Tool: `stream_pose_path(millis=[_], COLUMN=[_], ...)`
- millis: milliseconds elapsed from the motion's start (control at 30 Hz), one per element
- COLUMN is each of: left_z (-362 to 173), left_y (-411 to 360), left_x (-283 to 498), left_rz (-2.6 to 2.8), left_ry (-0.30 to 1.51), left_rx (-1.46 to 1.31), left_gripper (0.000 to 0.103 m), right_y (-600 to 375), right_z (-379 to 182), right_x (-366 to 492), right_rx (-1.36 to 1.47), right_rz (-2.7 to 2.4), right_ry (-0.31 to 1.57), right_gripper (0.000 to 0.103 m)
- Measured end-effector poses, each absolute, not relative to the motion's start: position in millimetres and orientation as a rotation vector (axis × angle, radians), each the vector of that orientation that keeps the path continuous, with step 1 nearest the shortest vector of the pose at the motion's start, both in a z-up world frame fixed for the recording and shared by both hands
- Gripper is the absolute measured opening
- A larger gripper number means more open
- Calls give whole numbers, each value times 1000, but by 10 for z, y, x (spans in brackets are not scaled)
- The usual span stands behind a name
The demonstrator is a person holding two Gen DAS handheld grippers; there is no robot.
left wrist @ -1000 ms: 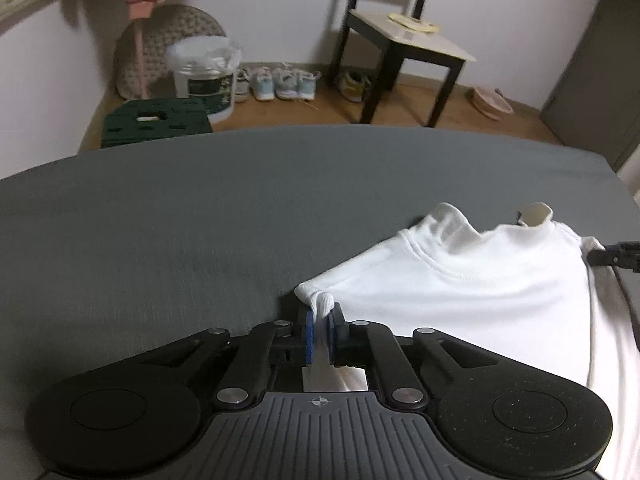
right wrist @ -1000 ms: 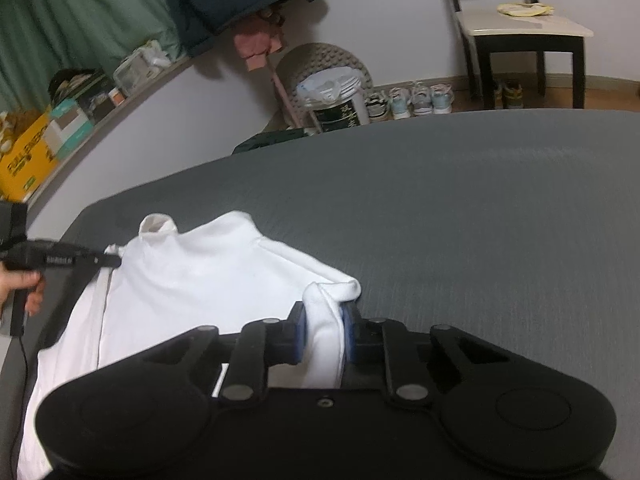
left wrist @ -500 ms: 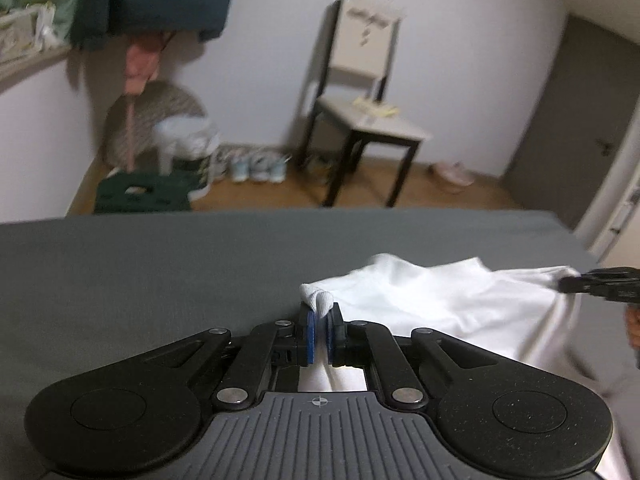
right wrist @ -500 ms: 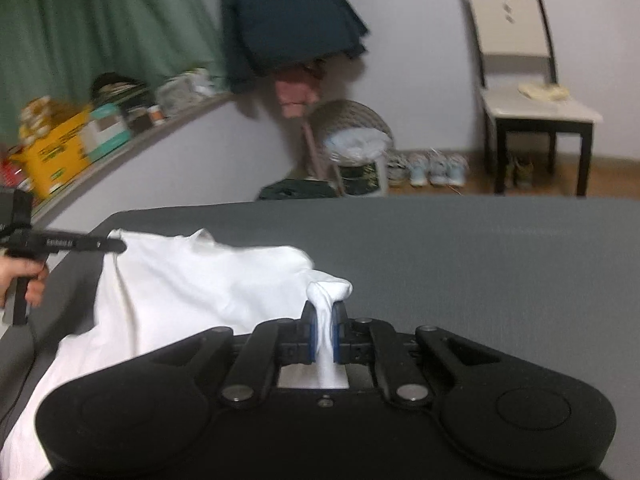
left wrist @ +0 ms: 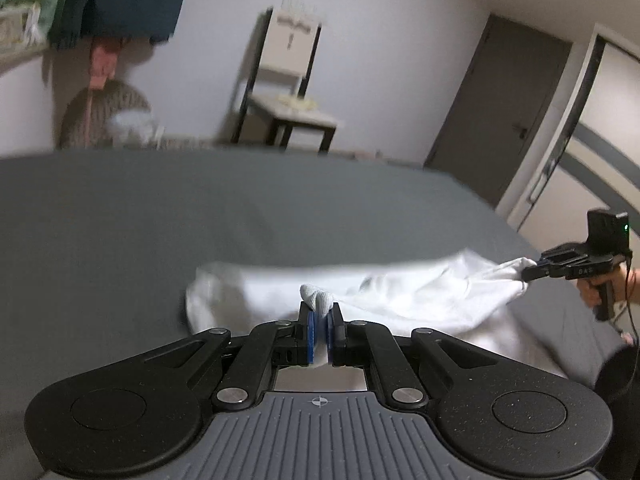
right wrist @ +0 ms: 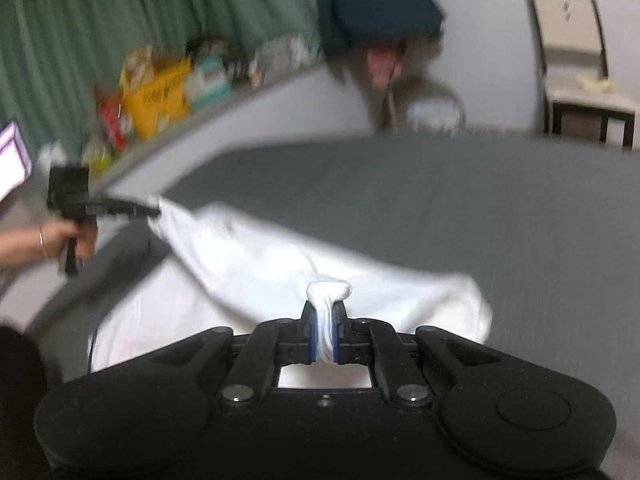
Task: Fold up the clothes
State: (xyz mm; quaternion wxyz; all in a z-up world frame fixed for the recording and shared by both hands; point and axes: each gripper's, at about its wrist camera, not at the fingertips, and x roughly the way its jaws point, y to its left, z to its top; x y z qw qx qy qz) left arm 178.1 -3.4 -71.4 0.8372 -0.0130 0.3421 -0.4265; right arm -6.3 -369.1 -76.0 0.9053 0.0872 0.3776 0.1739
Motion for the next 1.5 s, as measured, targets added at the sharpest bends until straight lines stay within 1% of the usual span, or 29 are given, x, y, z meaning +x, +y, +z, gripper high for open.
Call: stream_pose_path(millis=[100,200,267,300,333,367,400,500,567,633,700,767,833,867,900,933,967,1000,1033,1067,1200,1300,1333,1500], left_z=[-963,-1097,-1097,-1037,-977,-925,-855,-676,-558,-506,-493,-531,-608,-647,-716,-784,-847,-905,-963,-990,-915,-796,-770,-955], left_y=[-16,-69,-84,-92,-99,-87,-85,-200,-277,-408,-591,-760,-905,-977,-1027,-1077,-1109,-1116,-1122,-1117,-1029,-842,-774,-552], left_x=[1564,1440,1357,1347,1336,1296,1226,1188,1163,1233,1312,1392,1486,1533,1560,1586,1614,1626,1638,1636,1471,1207,1109,745], left_rz=[-887,-855,-844,-848,-852,-872,-895,-978,-1033,-1058,-1027,-1002,-1014,-1019,-1019,-1018,-1002,-992,-983,-1006,-1075,-1166,-1193,-1250], left_ry=[800,817,796,784,773,758,735,714,700,733,738,744,775,791,813,834,850,867,884,894,803,713,690,736], left_rx=[34,94,114,127,140,162,194,245,278,277,321,384,432,457,498,540,574,596,618,622,668,677,686,758], left_gripper=[6,6,12,30,69,92,103,103,103,103,103,103,99,97,86,61,45,23,10,5,3,3,3,4], right_y=[-3553,-3398,-3321,-3289,-3253,-3219,-3197,-3134,-3066,-2970,-2892,-2865,-2885,-2896,-2905,-2922,-2940,-2961,-2980,-2996,-2991,-2880,-2828,-2623], right_z=[-952,-1043,-1018,-987,-953,-890,-839,-686,-643,-664,-743,-844,-945,-999,-1038,-1066,-1089,-1094,-1094,-1073,-905,-815,-826,-1104], right_x=[-134,-160,-178,-208,-259,-294,-315,-268,-143,47,212,375,478,524,552,565,573,562,546,512,266,-16,-121,-415], right_rx=[133,41,8,-10,-39,-70,-84,-99,-84,-91,-119,-132,-125,-121,-115,-98,-82,-66,-54,-54,-94,-199,-244,-372], right_rz=[344,312,313,314,311,317,330,379,417,435,438,439,436,445,453,469,483,495,506,512,577,667,690,722], right_ry=[844,864,862,854,842,818,804,777,783,813,848,889,923,944,956,964,968,963,954,933,830,796,801,895], right_gripper=[8,14,35,43,62,67,66,65,61,58,58,57,56,53,50,39,29,23,10,7,7,7,7,7])
